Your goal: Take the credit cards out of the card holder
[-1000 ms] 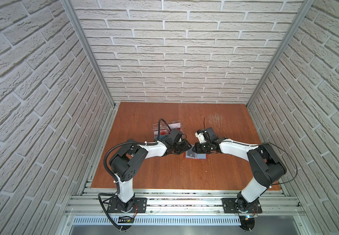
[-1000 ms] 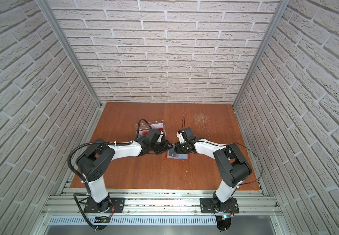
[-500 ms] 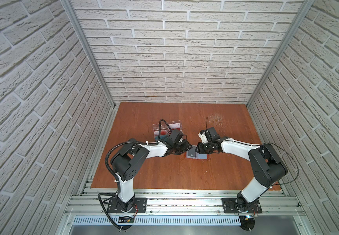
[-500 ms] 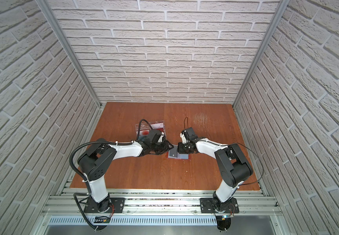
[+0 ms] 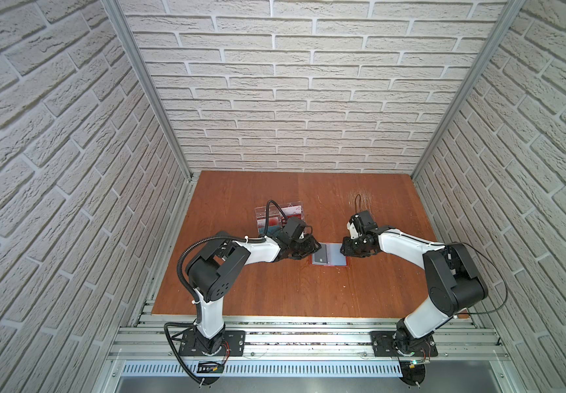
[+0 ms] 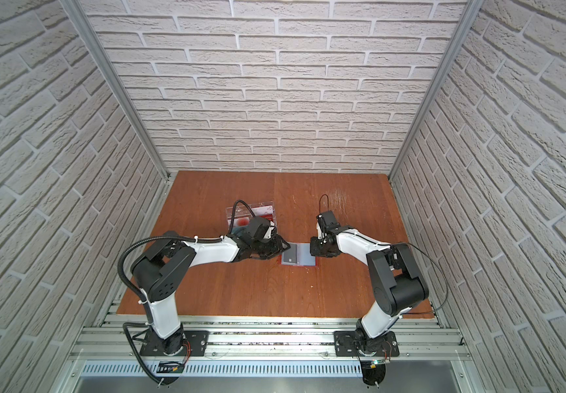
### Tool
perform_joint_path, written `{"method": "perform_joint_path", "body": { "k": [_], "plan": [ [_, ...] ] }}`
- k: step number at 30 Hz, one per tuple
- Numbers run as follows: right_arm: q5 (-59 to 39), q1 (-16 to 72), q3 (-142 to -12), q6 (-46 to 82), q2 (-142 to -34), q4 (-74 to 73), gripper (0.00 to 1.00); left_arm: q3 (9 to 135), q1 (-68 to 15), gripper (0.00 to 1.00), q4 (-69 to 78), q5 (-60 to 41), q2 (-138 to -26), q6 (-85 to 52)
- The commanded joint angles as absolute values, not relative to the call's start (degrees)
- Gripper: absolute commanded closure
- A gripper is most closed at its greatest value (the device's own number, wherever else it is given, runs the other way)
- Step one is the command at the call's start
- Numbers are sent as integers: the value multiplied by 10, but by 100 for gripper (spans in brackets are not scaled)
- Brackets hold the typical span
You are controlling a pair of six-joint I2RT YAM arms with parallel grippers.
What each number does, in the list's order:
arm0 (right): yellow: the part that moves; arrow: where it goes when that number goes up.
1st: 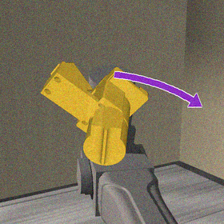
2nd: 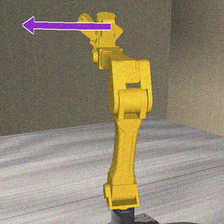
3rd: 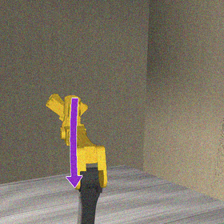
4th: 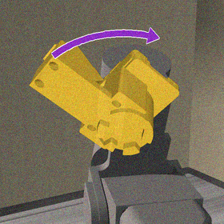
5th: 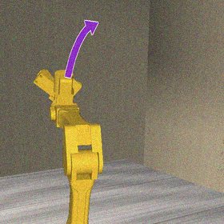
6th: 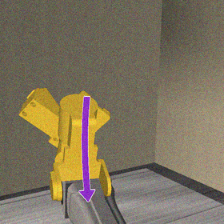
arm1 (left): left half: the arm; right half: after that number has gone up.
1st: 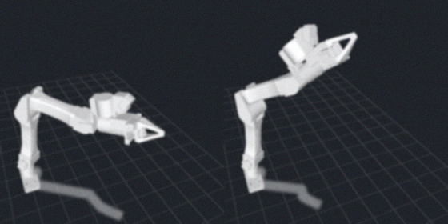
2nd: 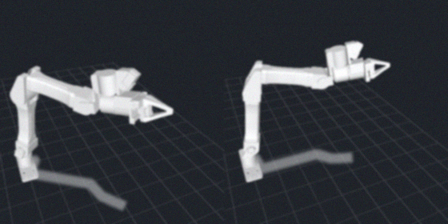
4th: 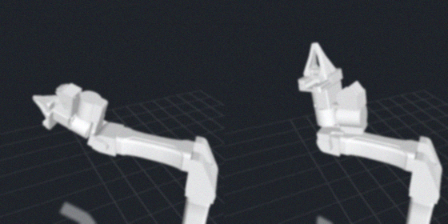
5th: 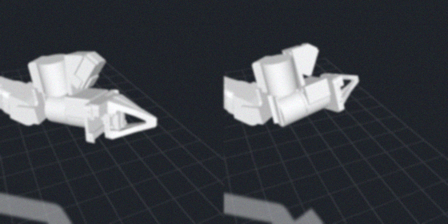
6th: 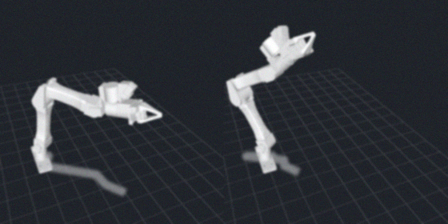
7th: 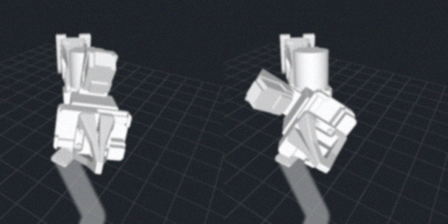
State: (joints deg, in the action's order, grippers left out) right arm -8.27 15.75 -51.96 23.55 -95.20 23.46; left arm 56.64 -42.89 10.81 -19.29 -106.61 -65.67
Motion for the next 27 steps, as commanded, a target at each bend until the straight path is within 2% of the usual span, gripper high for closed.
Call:
{"method": "perform_joint_path", "body": {
  "k": [1,17,27],
  "plan": [
    [-114,161,-526,234,-957,225,59,563,-434,55,134,-197,-1072,-657],
    [-204,196,-527,259,-998,144,61,561,-435,56,145,-198,-1058,-654],
    [-201,197,-528,257,-988,151,61,558,-434,56,150,-197,-1056,-656]
  ]
}}
